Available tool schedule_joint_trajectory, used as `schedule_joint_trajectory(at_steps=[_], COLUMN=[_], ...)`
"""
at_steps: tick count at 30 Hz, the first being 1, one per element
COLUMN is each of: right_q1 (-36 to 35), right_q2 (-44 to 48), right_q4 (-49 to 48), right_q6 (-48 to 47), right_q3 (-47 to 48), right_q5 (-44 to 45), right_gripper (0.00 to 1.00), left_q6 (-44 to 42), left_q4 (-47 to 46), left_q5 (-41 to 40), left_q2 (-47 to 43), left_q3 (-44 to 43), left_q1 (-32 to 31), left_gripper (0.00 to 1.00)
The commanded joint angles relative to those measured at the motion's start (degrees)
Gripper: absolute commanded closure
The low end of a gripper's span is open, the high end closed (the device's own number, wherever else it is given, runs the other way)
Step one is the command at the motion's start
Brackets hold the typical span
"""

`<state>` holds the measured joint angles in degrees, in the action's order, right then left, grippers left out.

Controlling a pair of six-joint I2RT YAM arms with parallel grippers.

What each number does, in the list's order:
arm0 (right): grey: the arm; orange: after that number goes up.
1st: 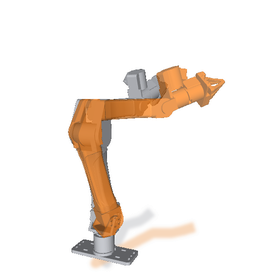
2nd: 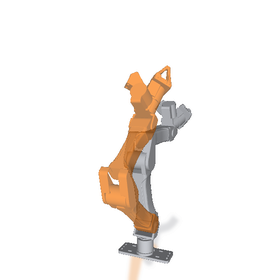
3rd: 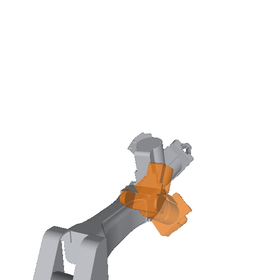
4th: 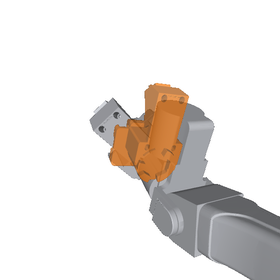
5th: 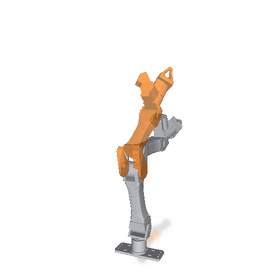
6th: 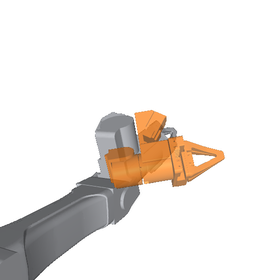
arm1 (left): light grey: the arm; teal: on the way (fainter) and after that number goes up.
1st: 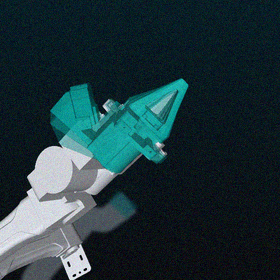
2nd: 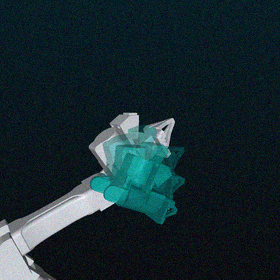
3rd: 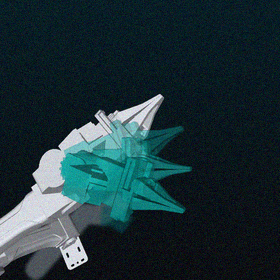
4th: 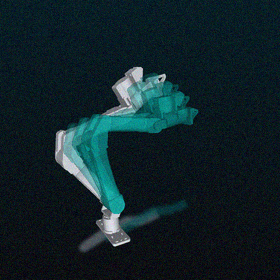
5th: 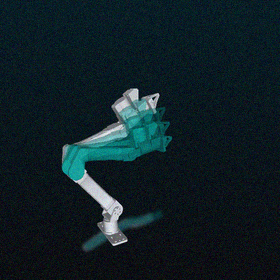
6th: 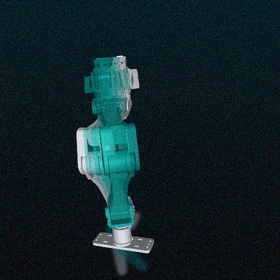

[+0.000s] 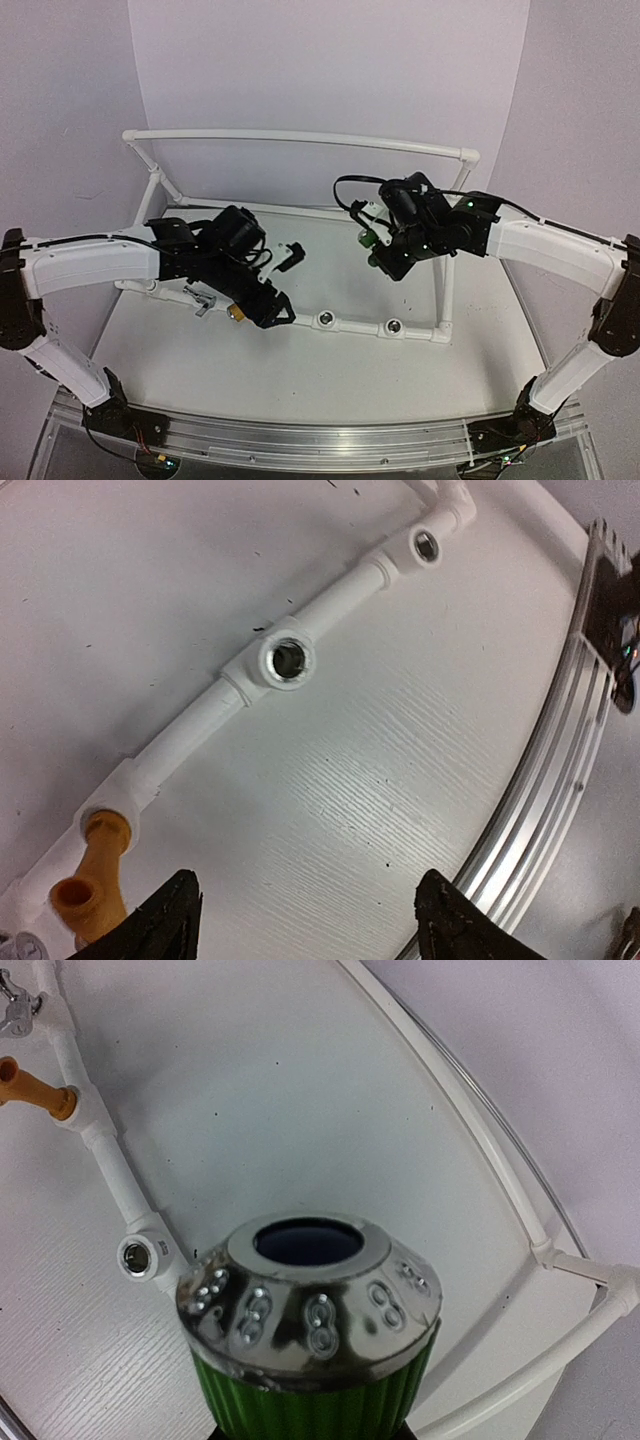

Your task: Install the water faucets

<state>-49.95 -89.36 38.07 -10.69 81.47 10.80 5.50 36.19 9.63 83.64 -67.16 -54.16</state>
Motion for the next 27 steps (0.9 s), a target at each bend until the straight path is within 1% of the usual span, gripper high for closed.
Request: schedule_joint_trajectory(at_steps=[1,4,5,7,11,13,15,20,24,27], right_q1=[2.40,5.38,5.88,6.94,8.49,9.09,9.39,9.73,10.11,10.38], right_q2=[3.80,6.32,7.25,8.85,10.86,11.32,11.64,12.64,13.31,13.62], right_q4=[-0.50,-0.54,-0.54,-0.55,-0.66,-0.63,-0.57,-0.58,-0.54,-0.57], right_q6=[3.26,2.94,2.94,2.81,2.98,3.26,3.41,3.66,3.90,4.14], right_q3=[-3.57,-5.99,-6.58,-7.90,-8.90,-9.04,-9.00,-9.28,-9.48,-9.29], right_q5=[0.82,0.34,0.11,-0.72,-1.94,-3.07,-3.68,-4.72,-5.26,-5.10], right_gripper=[1.00,1.00,1.00,1.00,1.00,1.00,1.00,1.00,1.00,1.00], left_q6=[-8.89,-12.55,-13.63,-15.64,-21.42,-23.84,-25.76,-28.39,-29.48,-30.23], left_q4=[3.58,1.55,0.78,-1.88,-6.93,-7.51,-7.70,-11.04,-13.31,-13.72], left_q5=[0.98,-4.74,-5.81,-7.95,-11.98,-13.45,-14.94,-18.45,-19.14,-18.57], left_q2=[6.18,9.89,10.97,12.53,15.15,17.75,20.64,25.25,27.53,29.93], left_q3=[-4.78,-4.96,-4.84,-4.65,-4.82,-6.60,-8.54,-10.42,-11.44,-13.04], left_q1=[-2.22,-3.85,-4.01,-4.11,-4.11,-4.11,-4.10,-4.11,-4.11,-4.11], left_gripper=[0.29,0.30,0.29,0.25,0.10,0.05,0.02,0.04,0.09,0.15])
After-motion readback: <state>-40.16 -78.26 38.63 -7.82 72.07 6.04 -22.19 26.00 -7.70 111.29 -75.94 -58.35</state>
